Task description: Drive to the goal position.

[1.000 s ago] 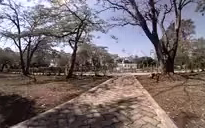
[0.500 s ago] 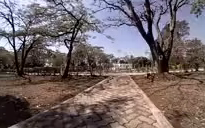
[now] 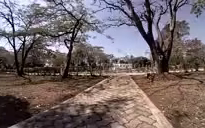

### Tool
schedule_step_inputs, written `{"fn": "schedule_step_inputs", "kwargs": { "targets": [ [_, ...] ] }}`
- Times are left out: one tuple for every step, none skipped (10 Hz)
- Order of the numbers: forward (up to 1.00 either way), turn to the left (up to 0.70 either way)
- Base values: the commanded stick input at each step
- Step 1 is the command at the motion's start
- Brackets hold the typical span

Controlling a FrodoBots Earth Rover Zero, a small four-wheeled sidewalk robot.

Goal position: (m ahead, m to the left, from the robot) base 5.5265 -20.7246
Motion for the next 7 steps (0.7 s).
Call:
{"fn": "schedule_step_inputs", "kwargs": {
  "targets": [
    [0.33, 0.0],
    [0.0, 0.0],
    [0.0, 0.0],
    [0.0, 0.0],
    [0.0, 0.0],
    [0.0, 0.0],
    [0.0, 0.0]
  ]
}}
